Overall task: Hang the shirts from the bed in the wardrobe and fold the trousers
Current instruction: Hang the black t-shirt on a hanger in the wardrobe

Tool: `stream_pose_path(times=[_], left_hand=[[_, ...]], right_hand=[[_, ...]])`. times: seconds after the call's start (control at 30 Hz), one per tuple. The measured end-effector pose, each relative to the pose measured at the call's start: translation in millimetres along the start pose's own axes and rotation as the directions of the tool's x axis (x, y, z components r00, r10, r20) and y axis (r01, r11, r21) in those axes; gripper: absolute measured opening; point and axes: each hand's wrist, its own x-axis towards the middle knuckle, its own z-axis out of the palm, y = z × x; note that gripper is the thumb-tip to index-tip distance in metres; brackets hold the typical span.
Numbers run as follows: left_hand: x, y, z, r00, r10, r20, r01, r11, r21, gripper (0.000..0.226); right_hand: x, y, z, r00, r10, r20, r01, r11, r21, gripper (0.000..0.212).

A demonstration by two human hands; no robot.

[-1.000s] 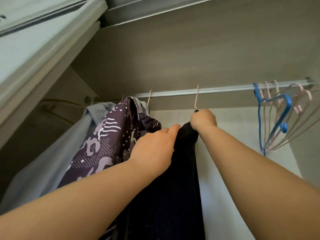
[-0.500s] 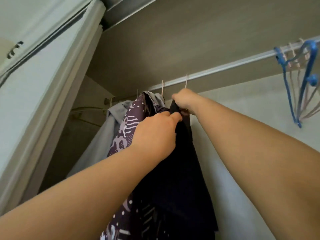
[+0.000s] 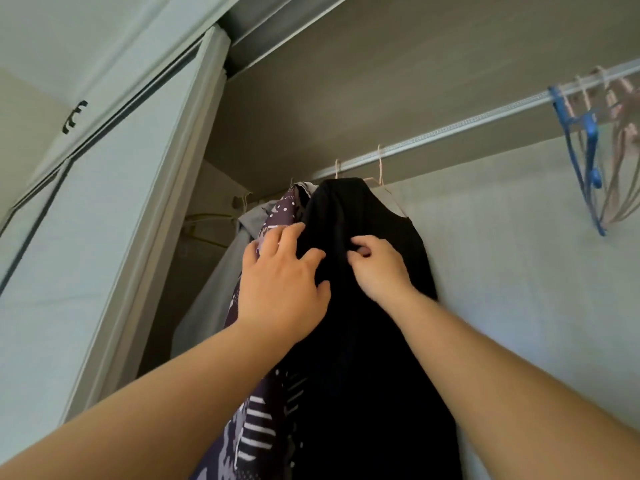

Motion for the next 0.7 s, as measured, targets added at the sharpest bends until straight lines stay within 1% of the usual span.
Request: stream_pose_path(times=[0.03, 0.07, 0.1, 0.13, 0.17, 0.27, 0.33, 0.43, 0.5, 0.6, 0.7], left_hand=[[-7.0, 1.7, -3.2, 1.0, 0.013, 0.002, -0.013, 1.0, 0.001, 0.047], [-14.0, 2.9, -7.0, 1.0, 0.02, 0.006, -0.02, 1.0, 0.0, 0.047], [-22.1, 4.5, -11.0, 0.999, 0.027, 0.017, -0.027, 1.0, 0.002, 0.048], [-31.9, 6.1, -14.3, 0.999, 0.031, 0.035, -0.031, 0.999, 0.012, 0.048], [-42.7, 6.2, -16.6, 0.998, 0.031, 0.056, -0.032, 0.999, 0.026, 0.049], [-72.7, 2.0, -24.0, 0.994, 0.019, 0.11, -0.028, 0.997, 0.075, 0.051], [-88.5, -1.2, -32.5, 0.987, 0.011, 0.158, -0.029, 0.993, 0.115, 0.053], [-107.7, -7.7, -47.5, 0.974, -0.016, 0.228, -0.025, 0.984, 0.176, 0.054], [-126.3, -15.9, -56.0, 0.962, -0.07, 0.265, 0.005, 0.971, 0.238, 0.054], [-156.6, -28.5, -72.2, 0.94, -0.126, 0.318, 0.025, 0.953, 0.302, 0.056], [-191.6, -46.6, -94.2, 0.909, -0.167, 0.383, 0.031, 0.941, 0.338, 0.058]], right_hand=[[-17.5, 1.7, 4.1, 0.99, -0.059, -0.126, 0.06, 0.998, 0.004, 0.032], [-35.0, 1.5, 9.2, 0.968, -0.127, -0.215, 0.126, 0.992, -0.019, 0.03], [-52.7, 2.2, 15.2, 0.951, -0.185, -0.246, 0.177, 0.983, -0.055, 0.03], [-70.4, 4.3, 21.7, 0.948, -0.218, -0.23, 0.204, 0.975, -0.087, 0.031], [-86.7, 7.9, 28.6, 0.956, -0.221, -0.193, 0.205, 0.974, -0.1, 0.032], [-126.3, 16.7, 42.0, 0.985, -0.153, -0.075, 0.146, 0.986, -0.086, 0.036], [-148.4, 15.3, 44.3, 0.986, -0.167, -0.024, 0.164, 0.982, -0.09, 0.036], [-175.2, 2.7, 44.3, 0.976, -0.22, 0.008, 0.22, 0.972, -0.078, 0.036], [-196.7, -4.7, 47.8, 0.969, -0.247, 0.012, 0.247, 0.967, -0.07, 0.037], [-230.4, -17.1, 57.4, 0.967, -0.252, 0.027, 0.253, 0.965, -0.073, 0.038], [-270.3, -33.5, 71.8, 0.96, -0.246, 0.132, 0.256, 0.965, -0.065, 0.038]])
